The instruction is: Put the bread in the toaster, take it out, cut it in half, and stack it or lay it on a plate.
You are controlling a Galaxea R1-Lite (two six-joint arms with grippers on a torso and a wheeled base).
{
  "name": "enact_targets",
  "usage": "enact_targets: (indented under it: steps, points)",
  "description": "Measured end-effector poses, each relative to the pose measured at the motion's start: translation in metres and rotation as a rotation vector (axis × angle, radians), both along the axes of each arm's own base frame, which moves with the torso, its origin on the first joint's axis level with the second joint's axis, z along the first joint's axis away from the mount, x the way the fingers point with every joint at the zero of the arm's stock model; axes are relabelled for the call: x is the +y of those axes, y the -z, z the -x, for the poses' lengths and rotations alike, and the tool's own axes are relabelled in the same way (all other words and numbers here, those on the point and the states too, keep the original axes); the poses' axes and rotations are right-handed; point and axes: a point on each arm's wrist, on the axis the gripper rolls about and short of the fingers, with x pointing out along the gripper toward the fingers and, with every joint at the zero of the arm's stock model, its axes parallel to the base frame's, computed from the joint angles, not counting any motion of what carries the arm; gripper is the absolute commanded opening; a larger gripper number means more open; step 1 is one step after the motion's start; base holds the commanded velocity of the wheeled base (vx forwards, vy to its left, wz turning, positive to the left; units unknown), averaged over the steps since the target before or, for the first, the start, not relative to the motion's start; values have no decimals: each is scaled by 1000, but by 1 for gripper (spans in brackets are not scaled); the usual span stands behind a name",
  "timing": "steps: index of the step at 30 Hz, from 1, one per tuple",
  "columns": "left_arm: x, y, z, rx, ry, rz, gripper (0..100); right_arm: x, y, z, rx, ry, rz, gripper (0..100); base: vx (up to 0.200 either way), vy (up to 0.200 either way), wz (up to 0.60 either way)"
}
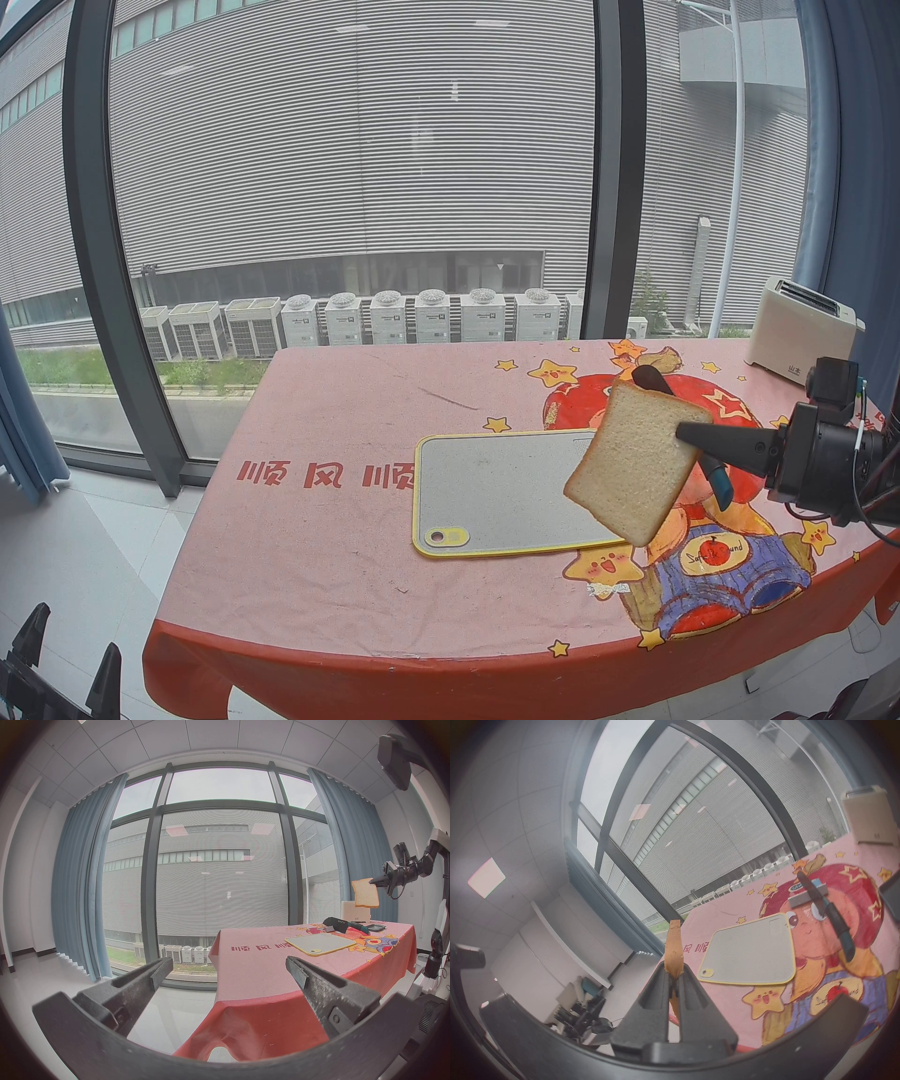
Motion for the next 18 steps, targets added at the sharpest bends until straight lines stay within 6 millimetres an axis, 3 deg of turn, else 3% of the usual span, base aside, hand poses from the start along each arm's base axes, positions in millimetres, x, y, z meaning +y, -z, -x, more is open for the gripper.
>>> enact_targets:
  steps: [18]
  points:
    - [0,0,0,0,0,0,100,28,9,-43,160,35,-270,0,0,0,0]
